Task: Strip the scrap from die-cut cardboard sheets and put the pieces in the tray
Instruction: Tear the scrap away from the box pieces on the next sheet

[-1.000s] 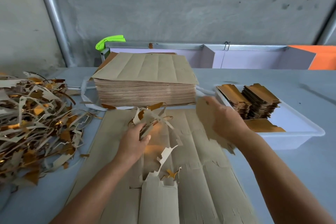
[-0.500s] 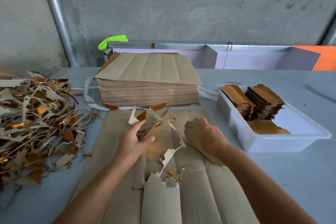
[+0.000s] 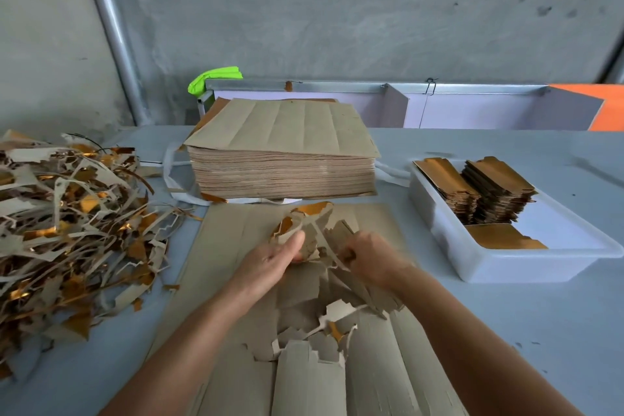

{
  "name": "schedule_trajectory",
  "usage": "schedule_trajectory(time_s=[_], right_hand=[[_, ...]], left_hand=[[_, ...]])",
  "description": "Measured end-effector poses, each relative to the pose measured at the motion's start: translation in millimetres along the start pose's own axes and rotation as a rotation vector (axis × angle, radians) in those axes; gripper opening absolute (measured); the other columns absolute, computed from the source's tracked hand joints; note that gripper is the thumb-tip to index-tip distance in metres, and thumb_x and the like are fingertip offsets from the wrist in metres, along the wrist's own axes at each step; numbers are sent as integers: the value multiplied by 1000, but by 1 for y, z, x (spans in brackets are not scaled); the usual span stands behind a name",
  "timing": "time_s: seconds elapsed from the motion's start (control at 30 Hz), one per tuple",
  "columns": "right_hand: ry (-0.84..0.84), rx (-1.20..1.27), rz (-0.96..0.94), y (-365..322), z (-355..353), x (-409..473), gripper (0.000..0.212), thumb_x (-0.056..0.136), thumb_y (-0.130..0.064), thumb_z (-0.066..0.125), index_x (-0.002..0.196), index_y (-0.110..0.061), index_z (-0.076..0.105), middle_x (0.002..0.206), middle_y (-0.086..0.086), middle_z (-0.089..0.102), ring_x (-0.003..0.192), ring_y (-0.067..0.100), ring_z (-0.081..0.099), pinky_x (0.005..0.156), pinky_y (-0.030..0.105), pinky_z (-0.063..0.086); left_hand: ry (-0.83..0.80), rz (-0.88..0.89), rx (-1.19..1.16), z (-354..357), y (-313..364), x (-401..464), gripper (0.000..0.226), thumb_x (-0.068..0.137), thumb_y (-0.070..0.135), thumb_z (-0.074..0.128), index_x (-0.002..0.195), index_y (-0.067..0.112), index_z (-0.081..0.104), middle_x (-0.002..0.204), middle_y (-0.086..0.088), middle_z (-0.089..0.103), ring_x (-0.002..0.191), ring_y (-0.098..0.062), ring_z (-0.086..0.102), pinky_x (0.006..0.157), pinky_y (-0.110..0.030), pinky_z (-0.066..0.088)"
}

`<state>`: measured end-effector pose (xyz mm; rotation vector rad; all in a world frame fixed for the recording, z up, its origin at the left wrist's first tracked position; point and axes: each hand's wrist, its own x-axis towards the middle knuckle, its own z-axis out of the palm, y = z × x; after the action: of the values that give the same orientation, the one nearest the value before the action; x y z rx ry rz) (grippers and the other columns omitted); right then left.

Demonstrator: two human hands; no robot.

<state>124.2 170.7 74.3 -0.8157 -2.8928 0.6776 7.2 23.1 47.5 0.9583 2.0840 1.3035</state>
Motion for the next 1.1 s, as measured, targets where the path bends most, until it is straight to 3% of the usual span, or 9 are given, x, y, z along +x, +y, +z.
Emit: schedule_trajectory(time_s=[0.13,0.27,0.43,0.63,0.73,0.8,0.9,1.0,1.1], right_hand=[[6,28,-73,-3,-2,-8,30,87,4,47,65,-12,59,67,-1,49,61,11,44,50,10,34],[17,175,-171,-4,-3,-17,37,84,11,48,103,-11,72,88,-2,66,78,9,58,63,1,39],[96,321,-113,3,-6,-26,34,87,4,51,105,-15,73,111,2,70,101,10,64,91,17,48],[238,197,183,26,-12,-20,39,87,2,44,104,-17,74,113,4,68,103,17,62,86,20,46],[197,183,210,25,-11,-16,37,87,1,44,103,-15,74,111,5,69,102,19,62,84,23,48],[178,189,218,20,-10,-14,36,86,2,45,102,-14,74,109,6,69,100,20,63,82,24,50],[183,215,228,14,-8,-10,34,87,1,46,101,-12,74,108,6,69,100,20,63,78,22,48],[164,212,219,11,-5,-7,35,87,0,45,103,-12,74,110,5,69,104,19,62,84,24,49],[146,212,230,9,-2,-6,34,88,-1,46,104,-14,73,113,3,68,105,17,60,86,23,48]], left_hand=[[1,-167,65,18,27,11,62,67,86,44,105,39,59,90,17,57,82,-1,52,70,-21,38],[104,-280,-214,31,35,23,26,84,32,70,88,6,66,79,-1,62,69,-10,54,58,-20,40],[265,-288,-554,22,26,24,19,91,-2,55,76,9,55,72,-6,62,66,-17,60,56,-29,48],[276,-230,-1076,5,-13,21,24,98,-7,35,78,4,43,64,-10,46,56,-19,54,73,-45,51],[306,-238,-1157,5,-22,20,28,97,-9,30,76,6,42,53,-5,44,38,-9,38,59,-32,52],[309,-272,-1104,1,-28,18,29,97,-5,31,72,8,40,43,-1,42,28,-6,29,39,-16,37],[256,-336,-802,-5,-39,14,36,99,23,45,67,8,45,36,3,33,26,-7,21,33,-15,20],[269,-272,-350,-9,-40,7,33,79,45,70,81,15,59,61,4,55,40,-5,41,39,-17,29],[149,-111,263,-11,-40,3,38,64,45,83,88,23,63,84,9,65,73,-5,60,59,-22,43]])
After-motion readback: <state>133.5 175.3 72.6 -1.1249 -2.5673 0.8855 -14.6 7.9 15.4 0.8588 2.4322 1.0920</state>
